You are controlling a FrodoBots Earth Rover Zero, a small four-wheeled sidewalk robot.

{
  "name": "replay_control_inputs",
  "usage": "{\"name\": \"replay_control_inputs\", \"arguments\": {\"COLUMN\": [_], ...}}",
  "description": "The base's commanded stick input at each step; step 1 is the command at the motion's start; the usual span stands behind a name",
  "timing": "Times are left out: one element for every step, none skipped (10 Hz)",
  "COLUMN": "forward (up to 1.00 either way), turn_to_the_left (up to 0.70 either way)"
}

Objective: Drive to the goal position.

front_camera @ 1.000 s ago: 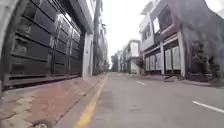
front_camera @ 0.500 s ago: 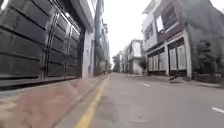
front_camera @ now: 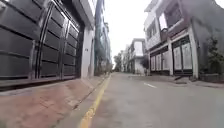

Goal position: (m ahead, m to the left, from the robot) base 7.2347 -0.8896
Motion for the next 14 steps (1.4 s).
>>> {"name": "replay_control_inputs", "arguments": {"forward": [0.85,0.85,0.96,1.00,1.00,1.00,1.00,1.00,1.00,1.00,1.00,1.00,1.00,1.00], "turn_to_the_left": [0.01,0.01,0.01,0.01,0.01,0.01,0.01,0.01,0.01,-0.21,-0.35,-0.30,-0.06,0.01]}}
